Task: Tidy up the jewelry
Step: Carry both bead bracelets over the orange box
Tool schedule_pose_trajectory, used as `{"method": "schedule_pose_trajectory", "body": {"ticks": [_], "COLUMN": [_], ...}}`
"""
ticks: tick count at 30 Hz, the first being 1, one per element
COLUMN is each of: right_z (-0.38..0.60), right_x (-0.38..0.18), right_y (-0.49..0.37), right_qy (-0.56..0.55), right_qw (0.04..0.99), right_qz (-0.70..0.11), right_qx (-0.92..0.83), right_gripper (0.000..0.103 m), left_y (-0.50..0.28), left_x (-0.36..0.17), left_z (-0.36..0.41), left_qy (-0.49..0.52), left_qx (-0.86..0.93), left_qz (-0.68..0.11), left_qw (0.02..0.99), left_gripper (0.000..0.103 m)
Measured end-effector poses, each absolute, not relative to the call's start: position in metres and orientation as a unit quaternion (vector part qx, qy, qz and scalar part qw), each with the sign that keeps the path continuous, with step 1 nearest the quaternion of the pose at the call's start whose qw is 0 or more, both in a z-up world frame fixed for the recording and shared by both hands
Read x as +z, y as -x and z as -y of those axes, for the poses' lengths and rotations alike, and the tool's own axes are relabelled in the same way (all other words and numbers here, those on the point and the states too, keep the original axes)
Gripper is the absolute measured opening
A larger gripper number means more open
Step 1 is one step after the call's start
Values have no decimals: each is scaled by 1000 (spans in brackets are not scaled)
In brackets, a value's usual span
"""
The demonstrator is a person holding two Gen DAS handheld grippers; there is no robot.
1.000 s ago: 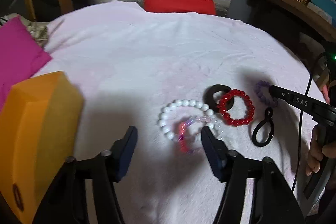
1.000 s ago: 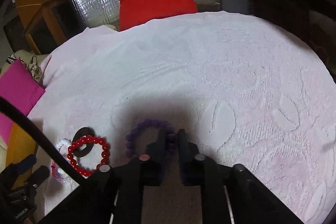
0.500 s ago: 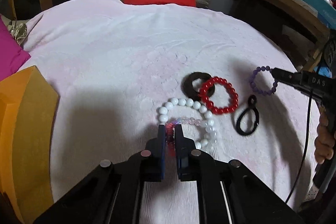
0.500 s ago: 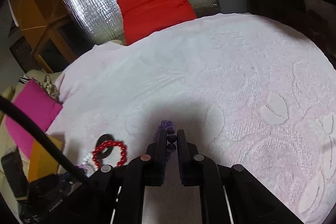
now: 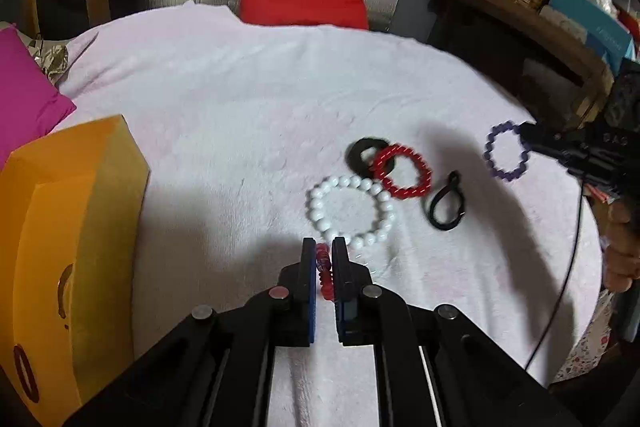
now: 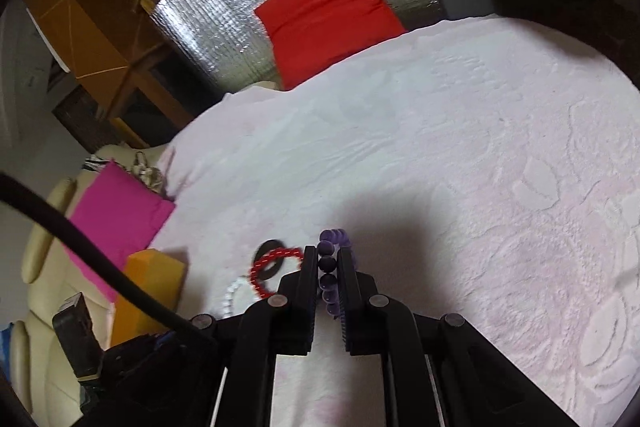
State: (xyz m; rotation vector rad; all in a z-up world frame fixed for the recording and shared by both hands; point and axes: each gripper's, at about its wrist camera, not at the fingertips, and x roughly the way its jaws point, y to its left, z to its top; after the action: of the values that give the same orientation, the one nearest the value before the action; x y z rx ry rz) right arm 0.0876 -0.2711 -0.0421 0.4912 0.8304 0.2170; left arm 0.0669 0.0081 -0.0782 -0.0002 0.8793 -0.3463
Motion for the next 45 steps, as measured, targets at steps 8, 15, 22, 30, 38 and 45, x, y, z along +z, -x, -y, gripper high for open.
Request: {"method": "schedule_pose_trajectory", "body": {"ticks": [8,15,22,30,38,45], "right_z": [248,222,194,136,58,-11], "right_x": [-35,-33,-26,-12,-7,-18], "right_y": [-84,-83,-78,-67,-48,-31], "right_qy": [-232,-220,-213,-194,-177,-155], "right_qw": [878,875,873,868,847,821], "right_qz": [-399,-403,-399,-391,-389,-404], "right_qx": [131,156,184,239,315,373], "right_gripper": [10,10,10,10,10,10], "left_y": [-54,-41,-25,-4,3,-3], "left_x": [-55,-35,-17,8,0,-30], "left_z": [-8,-27,-56,-105,-174,-222], "left_qy": [9,33,58,85,112,131], "left_qx": [-187,-188,-179,-142,-44,26], "left_qz": [-393,-369,-341,-298,-299,-339], "left_qw": [900,910,921,940,947,931], "left_gripper": [8,8,8,8,8,8]}}
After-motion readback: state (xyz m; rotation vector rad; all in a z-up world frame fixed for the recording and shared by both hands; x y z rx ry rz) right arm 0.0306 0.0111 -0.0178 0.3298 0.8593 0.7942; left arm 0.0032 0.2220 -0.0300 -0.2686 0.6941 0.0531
